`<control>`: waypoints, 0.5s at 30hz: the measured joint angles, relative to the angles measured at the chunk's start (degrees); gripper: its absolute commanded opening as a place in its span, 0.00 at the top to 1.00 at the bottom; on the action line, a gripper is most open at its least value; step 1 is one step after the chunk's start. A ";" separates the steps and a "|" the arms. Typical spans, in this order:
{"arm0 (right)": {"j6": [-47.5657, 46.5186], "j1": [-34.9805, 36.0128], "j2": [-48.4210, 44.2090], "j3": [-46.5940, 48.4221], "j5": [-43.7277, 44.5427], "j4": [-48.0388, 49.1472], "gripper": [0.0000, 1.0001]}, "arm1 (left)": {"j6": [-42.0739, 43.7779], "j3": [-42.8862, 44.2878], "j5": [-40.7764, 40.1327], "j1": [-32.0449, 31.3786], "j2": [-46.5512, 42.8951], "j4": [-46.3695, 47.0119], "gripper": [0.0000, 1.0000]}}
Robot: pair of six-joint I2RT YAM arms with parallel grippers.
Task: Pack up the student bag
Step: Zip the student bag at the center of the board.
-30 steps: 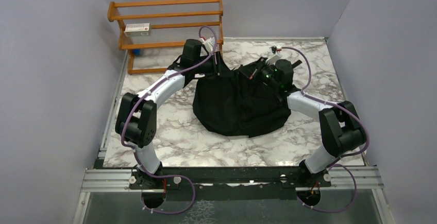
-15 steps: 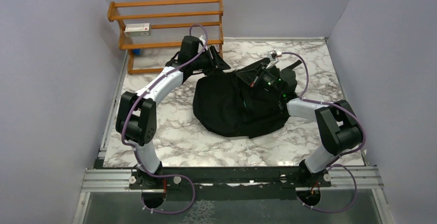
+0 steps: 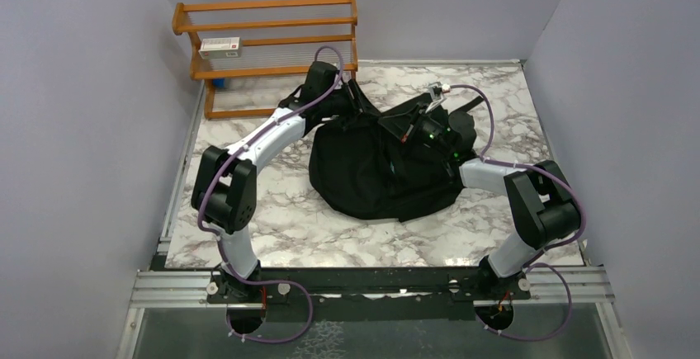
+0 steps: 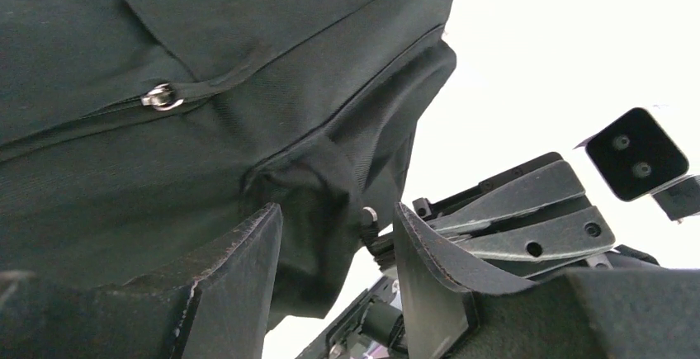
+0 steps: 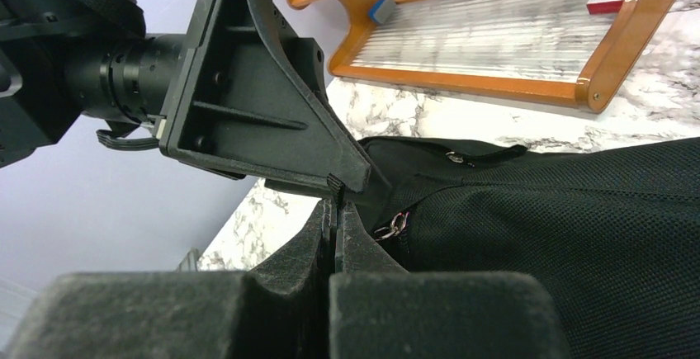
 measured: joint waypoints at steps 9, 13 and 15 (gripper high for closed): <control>-1.57 -0.02 -0.04 -0.37 -1.03 0.00 0.99 | -1.81 4.50 -1.18 -1.95 3.48 -0.50 0.50; -2.05 -0.02 -0.04 -0.37 -1.40 -0.07 0.99 | -1.88 4.61 -1.18 -1.95 4.76 -1.01 0.59; -2.25 -0.02 -0.07 -0.37 -1.46 -0.07 0.99 | -1.81 4.61 -1.18 -1.95 4.96 -1.49 0.67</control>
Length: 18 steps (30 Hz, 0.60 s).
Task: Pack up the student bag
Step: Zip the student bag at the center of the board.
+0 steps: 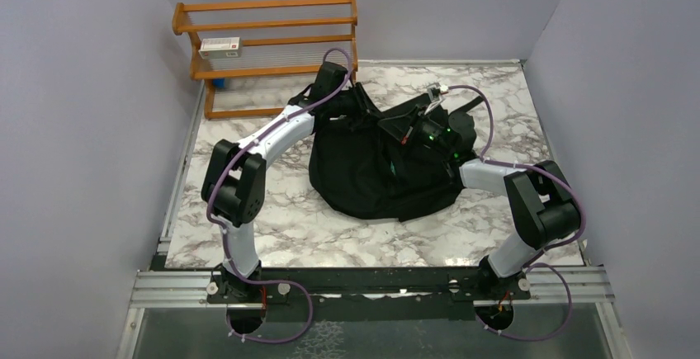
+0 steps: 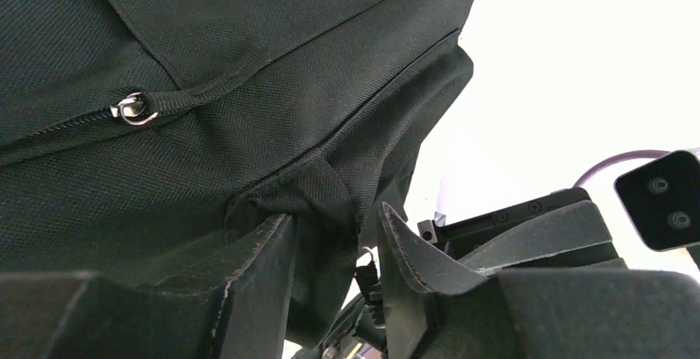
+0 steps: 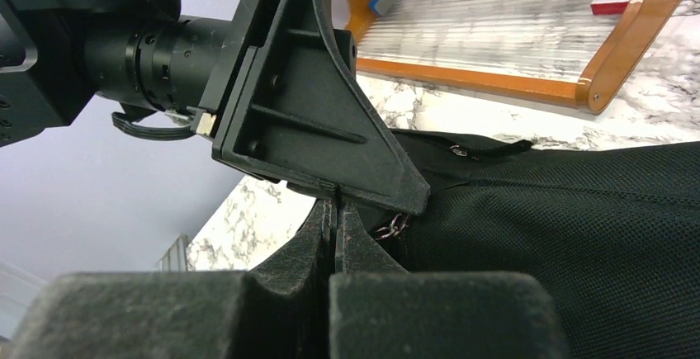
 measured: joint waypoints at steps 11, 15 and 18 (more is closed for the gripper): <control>-1.84 0.00 -0.22 -0.55 -1.57 -0.90 0.99 | 2.82 0.39 0.09 0.09 0.90 -1.09 1.00; -4.42 0.00 -1.57 -0.55 -2.75 -4.22 0.99 | 3.93 1.40 1.07 0.68 1.99 -1.53 1.00; -6.80 -0.02 -3.37 -0.55 -3.69 -7.54 0.99 | 4.66 2.01 1.64 1.31 2.78 -1.66 1.00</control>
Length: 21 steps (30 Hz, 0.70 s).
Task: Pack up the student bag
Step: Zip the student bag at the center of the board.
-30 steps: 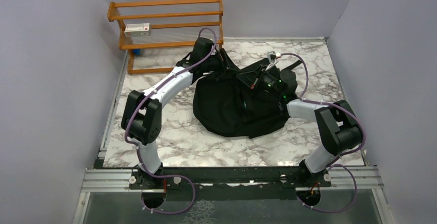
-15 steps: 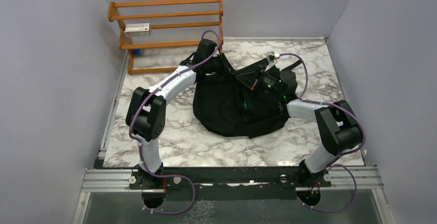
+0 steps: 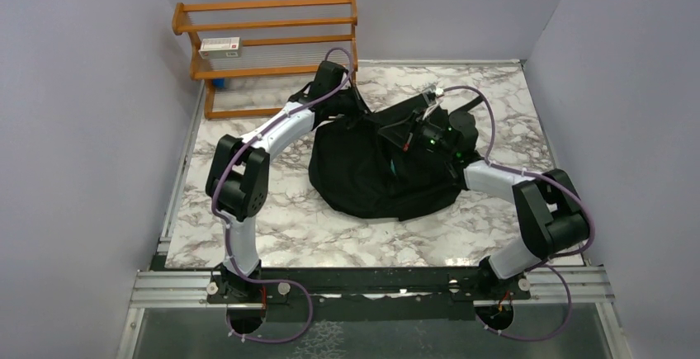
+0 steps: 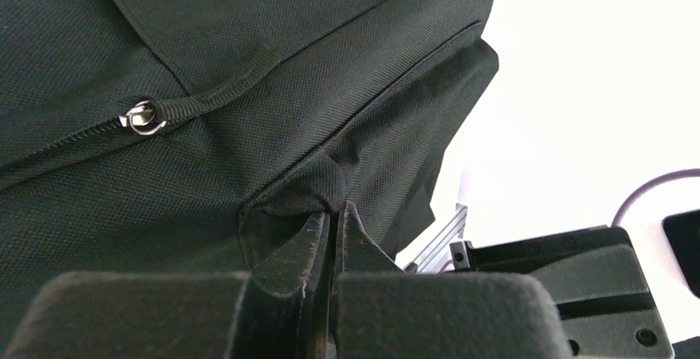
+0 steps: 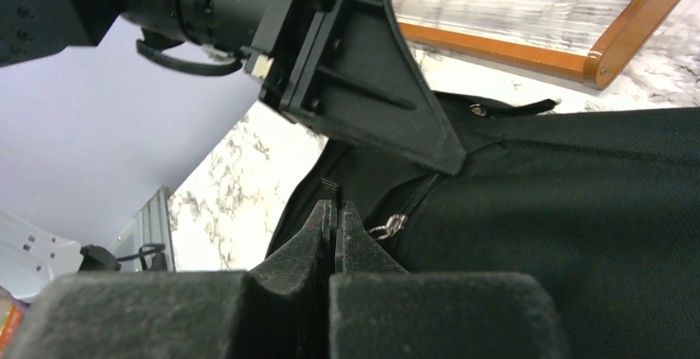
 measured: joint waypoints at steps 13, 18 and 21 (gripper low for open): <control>-7.76 0.00 -4.42 0.00 -5.99 -12.63 0.99 | 2.51 4.22 1.99 2.49 3.37 -2.05 1.00; -10.51 0.00 -6.91 0.00 -6.95 -18.45 0.99 | 4.39 8.11 2.73 3.56 6.34 -4.07 1.00; -12.37 0.00 -9.03 0.00 -6.97 -22.67 0.99 | 5.66 10.40 2.95 3.87 8.07 -5.40 1.00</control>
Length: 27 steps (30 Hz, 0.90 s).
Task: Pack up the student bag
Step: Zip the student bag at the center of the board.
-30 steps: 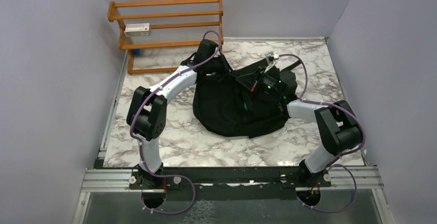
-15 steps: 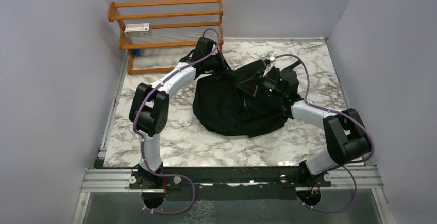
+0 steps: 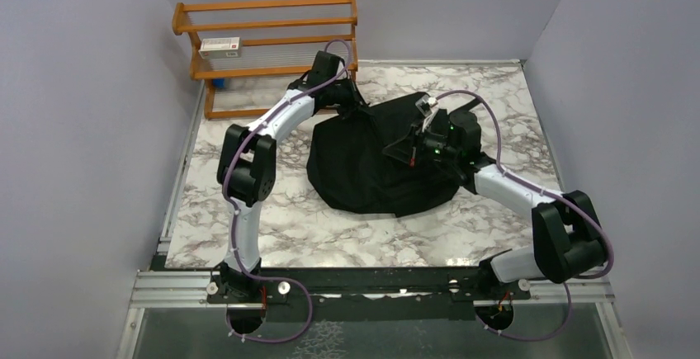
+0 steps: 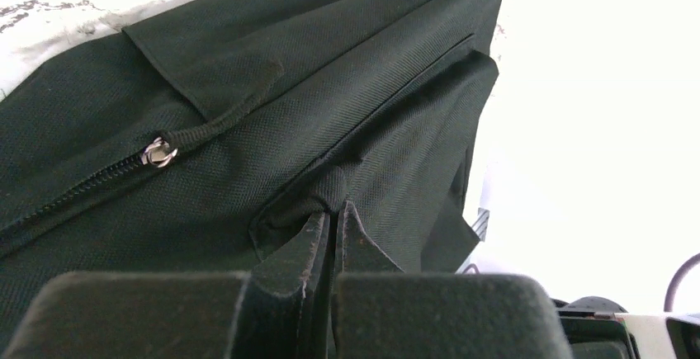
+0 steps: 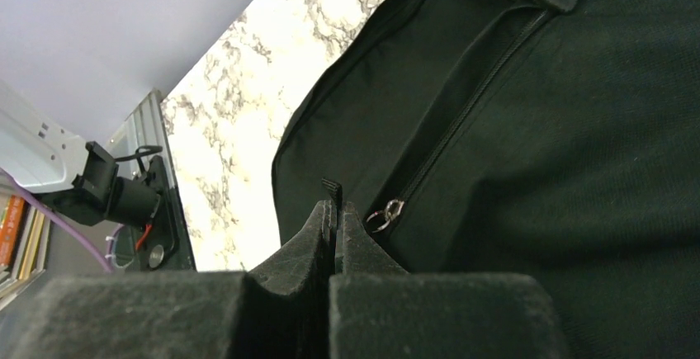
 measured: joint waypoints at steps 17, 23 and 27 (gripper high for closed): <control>-8.02 0.00 -5.77 -0.96 0.76 -20.46 0.99 | 8.81 8.59 1.40 0.63 6.54 -6.14 1.00; -8.85 0.00 -7.78 -2.36 2.19 -25.53 0.99 | 10.54 10.99 1.29 1.33 8.20 -8.22 1.00; -9.07 0.00 -8.61 -2.60 3.76 -26.62 0.99 | 11.45 12.83 1.40 1.33 9.42 -9.88 1.00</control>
